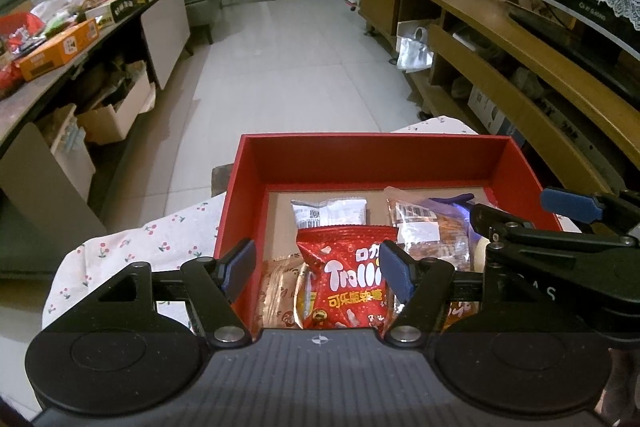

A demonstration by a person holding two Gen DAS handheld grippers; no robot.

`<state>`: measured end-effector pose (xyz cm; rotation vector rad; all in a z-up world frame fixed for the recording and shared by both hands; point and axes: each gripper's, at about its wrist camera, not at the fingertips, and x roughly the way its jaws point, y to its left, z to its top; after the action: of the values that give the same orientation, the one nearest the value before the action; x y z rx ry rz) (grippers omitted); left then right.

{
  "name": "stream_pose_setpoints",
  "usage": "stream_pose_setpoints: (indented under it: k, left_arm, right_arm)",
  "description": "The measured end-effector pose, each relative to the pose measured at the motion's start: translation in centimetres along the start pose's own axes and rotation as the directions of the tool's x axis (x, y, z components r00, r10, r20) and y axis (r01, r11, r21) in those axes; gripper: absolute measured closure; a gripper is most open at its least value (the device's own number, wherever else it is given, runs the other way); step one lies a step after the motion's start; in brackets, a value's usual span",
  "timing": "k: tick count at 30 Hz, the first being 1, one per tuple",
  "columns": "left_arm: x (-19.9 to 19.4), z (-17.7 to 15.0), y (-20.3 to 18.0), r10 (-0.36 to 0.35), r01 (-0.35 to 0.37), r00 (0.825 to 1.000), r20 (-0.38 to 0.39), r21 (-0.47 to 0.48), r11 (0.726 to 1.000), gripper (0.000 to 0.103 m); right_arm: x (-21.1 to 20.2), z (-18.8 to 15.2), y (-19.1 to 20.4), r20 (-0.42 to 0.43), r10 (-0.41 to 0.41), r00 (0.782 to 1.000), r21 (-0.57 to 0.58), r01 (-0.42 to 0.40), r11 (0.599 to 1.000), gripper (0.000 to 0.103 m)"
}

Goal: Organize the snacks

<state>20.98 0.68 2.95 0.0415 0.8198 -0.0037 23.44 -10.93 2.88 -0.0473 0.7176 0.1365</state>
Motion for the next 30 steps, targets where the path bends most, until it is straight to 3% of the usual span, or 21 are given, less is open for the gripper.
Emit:
stream_pose_setpoints:
  k: [30]
  left_arm:
    - [-2.1,-2.1,-1.4,-0.044,0.045,0.999,-0.013,0.05,0.998,0.024]
  right_arm:
    - [-3.2,-2.1,-1.2,-0.059,-0.038,0.997,0.029,0.04,0.999,0.029]
